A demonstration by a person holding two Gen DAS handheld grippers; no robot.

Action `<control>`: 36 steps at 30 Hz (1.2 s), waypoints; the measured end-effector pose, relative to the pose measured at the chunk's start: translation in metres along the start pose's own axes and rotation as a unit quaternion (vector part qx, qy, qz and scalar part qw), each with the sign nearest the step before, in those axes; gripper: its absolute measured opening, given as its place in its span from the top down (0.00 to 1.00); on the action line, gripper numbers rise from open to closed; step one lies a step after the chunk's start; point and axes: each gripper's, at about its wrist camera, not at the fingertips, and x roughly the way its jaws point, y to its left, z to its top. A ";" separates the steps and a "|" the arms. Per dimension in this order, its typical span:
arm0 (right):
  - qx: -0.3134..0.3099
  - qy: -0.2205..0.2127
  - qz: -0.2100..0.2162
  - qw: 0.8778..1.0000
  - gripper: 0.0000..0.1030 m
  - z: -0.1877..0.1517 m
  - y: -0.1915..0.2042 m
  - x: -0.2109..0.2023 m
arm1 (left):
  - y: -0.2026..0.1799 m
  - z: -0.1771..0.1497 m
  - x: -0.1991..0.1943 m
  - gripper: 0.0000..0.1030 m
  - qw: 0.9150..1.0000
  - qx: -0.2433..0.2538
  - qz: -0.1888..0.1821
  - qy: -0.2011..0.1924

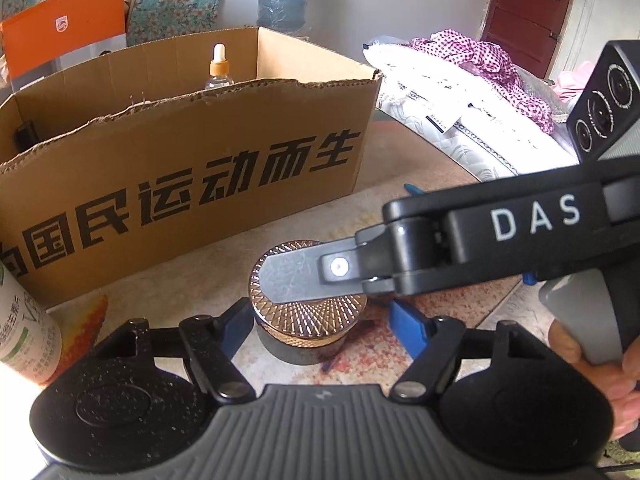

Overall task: Organize rigid objects
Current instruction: 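Grasp the gold-lidded jar on the table with the right gripper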

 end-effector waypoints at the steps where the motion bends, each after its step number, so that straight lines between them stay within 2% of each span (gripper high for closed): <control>1: -0.002 0.002 -0.001 1.000 0.37 0.000 0.001 0.000 | 0.000 -0.001 -0.002 0.27 1.000 -0.001 -0.001 0.001; 12: -0.009 0.005 -0.008 1.000 0.37 -0.005 0.004 -0.001 | -0.005 -0.007 -0.005 0.32 1.000 0.006 0.007 -0.006; 22: 0.009 0.000 -0.015 1.000 0.39 -0.006 -0.005 -0.003 | 0.001 -0.004 0.003 0.42 1.000 0.000 0.012 -0.004; 28: 0.023 0.003 -0.015 1.000 0.49 -0.007 -0.011 -0.002 | 0.003 -0.003 0.007 0.41 1.000 0.001 0.012 -0.004; 36: 0.027 -0.003 -0.011 1.000 0.49 -0.006 -0.014 -0.004 | 0.002 -0.002 0.010 0.42 1.000 0.004 0.012 -0.012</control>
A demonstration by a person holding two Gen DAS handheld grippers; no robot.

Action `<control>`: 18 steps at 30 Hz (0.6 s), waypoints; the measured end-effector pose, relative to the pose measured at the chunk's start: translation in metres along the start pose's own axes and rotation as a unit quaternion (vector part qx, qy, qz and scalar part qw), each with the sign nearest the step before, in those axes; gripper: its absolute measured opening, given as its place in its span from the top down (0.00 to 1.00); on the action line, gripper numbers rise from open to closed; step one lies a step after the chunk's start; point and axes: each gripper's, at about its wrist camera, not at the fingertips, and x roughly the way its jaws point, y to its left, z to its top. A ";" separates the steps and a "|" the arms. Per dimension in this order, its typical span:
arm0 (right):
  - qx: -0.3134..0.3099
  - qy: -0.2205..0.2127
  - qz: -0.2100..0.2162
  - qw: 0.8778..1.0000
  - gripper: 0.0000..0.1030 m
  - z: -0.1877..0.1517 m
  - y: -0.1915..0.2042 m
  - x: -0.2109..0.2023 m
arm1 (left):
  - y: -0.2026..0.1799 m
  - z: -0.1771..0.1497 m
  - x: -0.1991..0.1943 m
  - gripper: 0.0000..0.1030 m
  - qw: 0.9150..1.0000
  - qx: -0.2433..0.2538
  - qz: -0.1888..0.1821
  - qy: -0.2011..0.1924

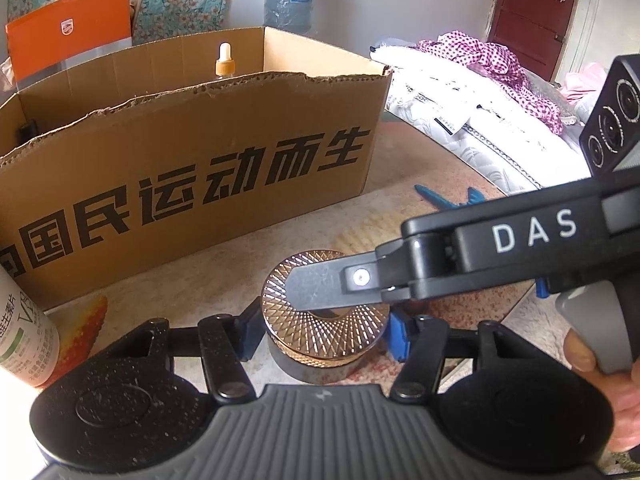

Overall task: Organize rigid objects
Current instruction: 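Grasp the gold-lidded jar on the table with the right gripper, then carry the jar into the box and open the right gripper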

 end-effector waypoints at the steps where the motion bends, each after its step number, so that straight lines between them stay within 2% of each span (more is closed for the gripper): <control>1: -0.002 -0.001 -0.001 1.000 0.50 0.000 0.001 0.000 | -0.001 0.000 -0.001 0.43 1.000 0.002 0.000 -0.002; 11: -0.018 -0.010 -0.011 1.000 0.55 -0.002 0.009 -0.009 | -0.002 0.000 -0.008 0.44 1.000 -0.009 -0.011 -0.015; 18: -0.044 -0.030 -0.010 0.999 0.55 0.002 0.033 -0.026 | -0.002 0.008 -0.042 0.44 0.999 -0.008 -0.006 -0.052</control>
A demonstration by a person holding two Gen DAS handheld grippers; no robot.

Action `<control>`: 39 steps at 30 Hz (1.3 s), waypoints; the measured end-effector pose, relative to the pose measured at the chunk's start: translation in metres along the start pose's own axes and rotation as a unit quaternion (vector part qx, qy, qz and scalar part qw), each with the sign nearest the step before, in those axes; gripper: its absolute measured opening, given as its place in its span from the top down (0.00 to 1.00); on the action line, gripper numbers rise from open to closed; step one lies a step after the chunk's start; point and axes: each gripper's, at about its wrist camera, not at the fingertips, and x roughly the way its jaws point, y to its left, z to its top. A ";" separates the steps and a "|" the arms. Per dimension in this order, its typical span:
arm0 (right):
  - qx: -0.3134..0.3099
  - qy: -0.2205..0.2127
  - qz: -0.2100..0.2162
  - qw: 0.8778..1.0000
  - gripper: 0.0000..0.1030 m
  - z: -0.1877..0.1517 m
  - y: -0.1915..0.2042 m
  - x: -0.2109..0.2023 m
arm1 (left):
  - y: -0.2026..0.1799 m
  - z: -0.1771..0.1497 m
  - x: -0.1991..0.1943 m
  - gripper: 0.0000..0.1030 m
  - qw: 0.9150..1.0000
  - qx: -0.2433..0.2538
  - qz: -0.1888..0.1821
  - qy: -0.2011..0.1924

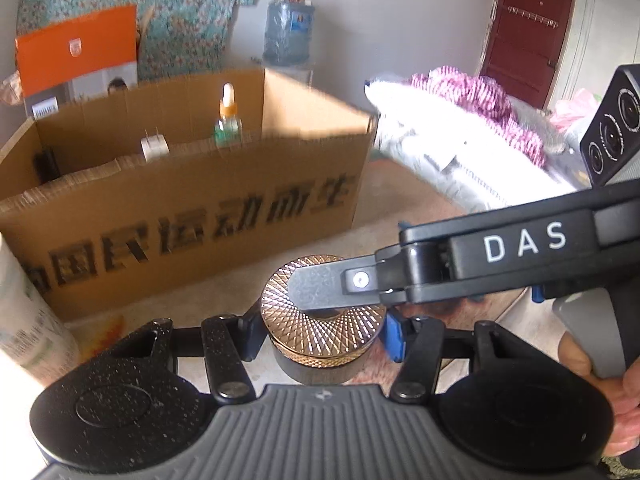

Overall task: Organize rigid objects
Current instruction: 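Carry the jar into the box and open the right gripper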

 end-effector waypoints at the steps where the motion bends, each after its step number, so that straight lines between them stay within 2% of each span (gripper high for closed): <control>1: -0.011 -0.006 0.000 1.000 0.55 0.003 0.008 -0.004 | 0.001 0.004 -0.008 0.44 1.000 0.000 0.001 -0.010; 9: -0.117 -0.078 0.015 0.990 0.55 0.062 0.077 -0.031 | 0.021 0.073 -0.055 0.44 0.995 -0.008 0.021 -0.098; 14: -0.157 -0.081 0.017 0.984 0.54 0.116 0.094 -0.017 | 0.042 0.115 -0.044 0.44 0.994 -0.029 0.029 -0.102; 19: -0.140 -0.011 0.006 0.990 0.53 0.170 0.084 0.035 | 0.076 0.139 0.008 0.44 0.995 -0.090 0.023 -0.034; 24: -0.106 0.076 -0.009 0.991 0.52 0.193 0.055 0.093 | 0.104 0.134 0.057 0.44 0.989 -0.142 0.021 0.038; 31: -0.087 0.143 -0.015 0.986 0.51 0.184 0.032 0.143 | 0.125 0.119 0.088 0.44 0.979 -0.178 0.025 0.092; 39: -0.082 0.172 -0.018 0.982 0.51 0.180 0.019 0.165 | 0.138 0.116 0.097 0.44 0.972 -0.207 -0.003 0.113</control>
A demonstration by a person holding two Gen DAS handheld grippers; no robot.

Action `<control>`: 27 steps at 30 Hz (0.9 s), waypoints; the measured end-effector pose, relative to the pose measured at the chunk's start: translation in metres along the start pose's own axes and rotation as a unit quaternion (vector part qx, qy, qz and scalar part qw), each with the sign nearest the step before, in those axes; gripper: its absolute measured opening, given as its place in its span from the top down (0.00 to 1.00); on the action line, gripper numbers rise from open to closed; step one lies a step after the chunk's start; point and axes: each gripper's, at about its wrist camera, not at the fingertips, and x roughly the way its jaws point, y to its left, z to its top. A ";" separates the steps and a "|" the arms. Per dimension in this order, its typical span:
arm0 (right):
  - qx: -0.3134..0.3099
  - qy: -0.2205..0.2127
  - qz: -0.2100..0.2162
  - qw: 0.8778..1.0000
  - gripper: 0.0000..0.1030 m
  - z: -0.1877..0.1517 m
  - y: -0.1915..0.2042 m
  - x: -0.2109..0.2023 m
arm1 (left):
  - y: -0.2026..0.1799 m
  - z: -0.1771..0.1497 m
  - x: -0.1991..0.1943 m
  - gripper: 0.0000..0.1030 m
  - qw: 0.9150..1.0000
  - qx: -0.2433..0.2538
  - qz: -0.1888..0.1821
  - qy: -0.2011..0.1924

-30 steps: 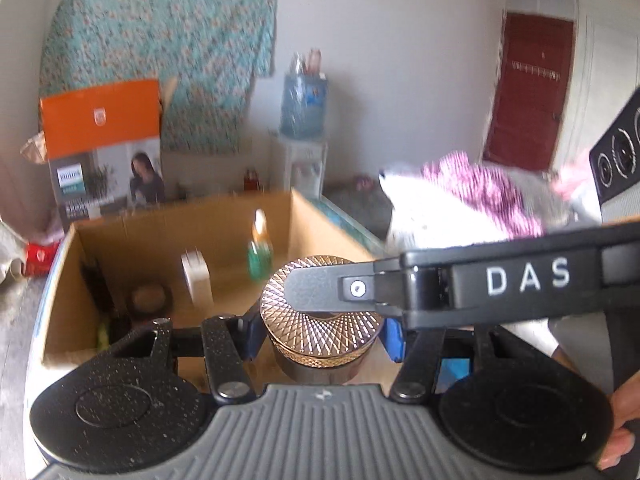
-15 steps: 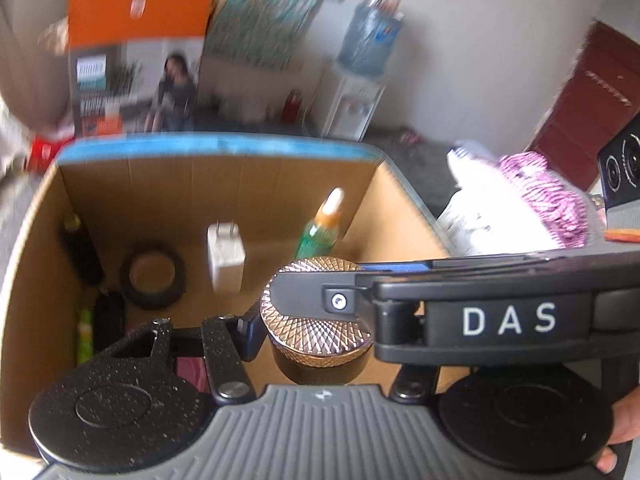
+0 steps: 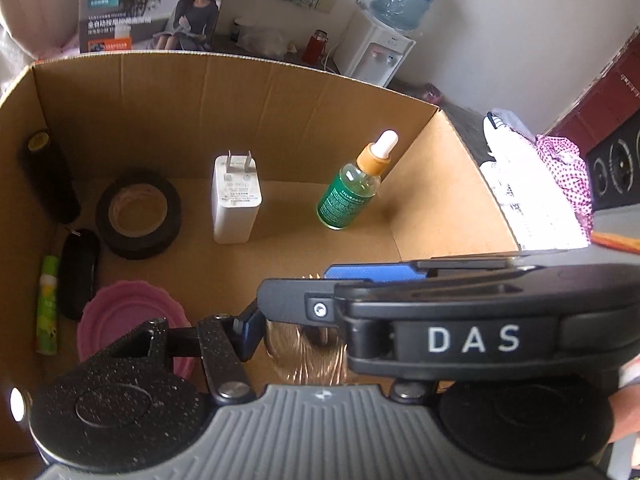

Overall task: Organize rigid objects
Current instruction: 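Carry the jar into the box and open the right gripper, then withdraw the right gripper toward the white supplement bottle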

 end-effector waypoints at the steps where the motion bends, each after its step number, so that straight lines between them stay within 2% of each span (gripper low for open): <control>1: 0.000 -0.003 0.002 1.000 0.50 0.000 0.000 -0.001 | -0.001 0.000 -0.001 0.42 1.000 -0.004 -0.006 -0.001; 8: -0.021 -0.047 0.003 0.999 0.49 0.001 0.007 -0.013 | -0.010 -0.003 -0.010 0.31 1.000 0.009 0.001 -0.020; 10: -0.023 -0.071 0.011 0.997 0.48 -0.003 0.010 -0.023 | -0.015 -0.005 -0.019 0.27 0.999 0.019 -0.001 -0.039; 13: -0.020 -0.118 0.017 0.993 0.40 -0.015 0.016 -0.048 | -0.025 -0.012 -0.036 0.23 0.996 0.043 0.004 -0.077; 16: -0.009 -0.173 0.024 0.985 0.30 -0.037 0.021 -0.080 | -0.039 -0.022 -0.059 0.15 0.990 0.073 0.010 -0.117; 22: -0.002 -0.282 0.012 0.959 0.10 -0.097 0.035 -0.145 | -0.070 -0.050 -0.106 0.08 0.975 0.138 0.004 -0.173; 25: -0.001 -0.314 -0.001 0.949 0.01 -0.127 0.041 -0.169 | -0.081 -0.070 -0.124 0.03 0.967 0.171 0.001 -0.190; 27: -0.002 -0.320 -0.005 0.947 0.01 -0.144 0.046 -0.177 | -0.084 -0.086 -0.133 0.02 0.963 0.182 0.007 -0.200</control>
